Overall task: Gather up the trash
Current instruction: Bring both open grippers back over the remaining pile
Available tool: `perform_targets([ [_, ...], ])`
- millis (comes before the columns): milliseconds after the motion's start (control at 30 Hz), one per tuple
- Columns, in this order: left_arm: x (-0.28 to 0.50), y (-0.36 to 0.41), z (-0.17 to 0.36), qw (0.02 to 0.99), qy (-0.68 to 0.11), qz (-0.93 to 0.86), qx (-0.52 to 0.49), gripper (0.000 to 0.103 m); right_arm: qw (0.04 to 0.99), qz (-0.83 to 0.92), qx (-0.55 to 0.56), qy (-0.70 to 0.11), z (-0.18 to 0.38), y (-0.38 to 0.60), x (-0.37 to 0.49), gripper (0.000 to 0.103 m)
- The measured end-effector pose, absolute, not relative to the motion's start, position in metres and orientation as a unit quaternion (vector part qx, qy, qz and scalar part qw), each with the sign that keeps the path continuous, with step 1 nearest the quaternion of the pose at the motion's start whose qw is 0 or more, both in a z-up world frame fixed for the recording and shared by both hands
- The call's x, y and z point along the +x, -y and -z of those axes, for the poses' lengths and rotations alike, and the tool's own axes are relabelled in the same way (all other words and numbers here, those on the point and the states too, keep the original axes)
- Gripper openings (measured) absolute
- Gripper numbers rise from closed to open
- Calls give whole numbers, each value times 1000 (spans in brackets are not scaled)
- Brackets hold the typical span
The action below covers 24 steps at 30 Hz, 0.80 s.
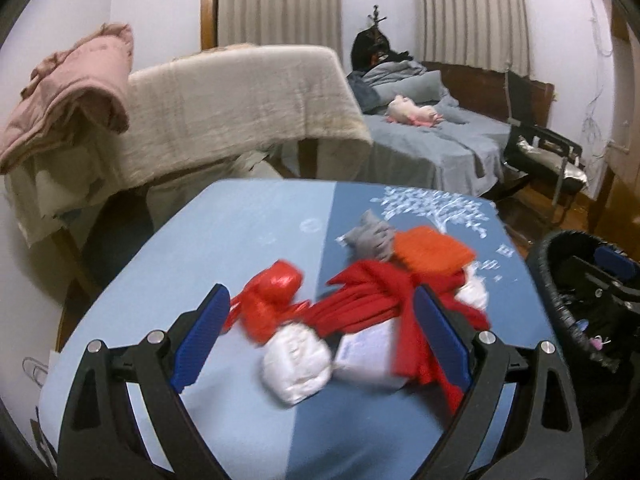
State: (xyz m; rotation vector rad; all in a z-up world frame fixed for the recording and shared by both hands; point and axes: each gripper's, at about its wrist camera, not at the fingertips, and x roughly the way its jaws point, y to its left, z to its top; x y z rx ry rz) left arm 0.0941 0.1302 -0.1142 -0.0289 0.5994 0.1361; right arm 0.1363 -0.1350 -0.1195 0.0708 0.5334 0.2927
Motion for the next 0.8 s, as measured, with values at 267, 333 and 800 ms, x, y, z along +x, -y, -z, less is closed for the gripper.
perform_targets([
  [267,98,-145,139,941,-326,-81,-32,84,949,-152,23,-276,134,122,137,97],
  [333,99,-148,145,938,-335,-83,-37,83,948,-152,23,-279,136,120,137,97],
  [800,113,-150,168,923,-374,-73,-45,69,943,-154,12,-294,146,114,142,97],
])
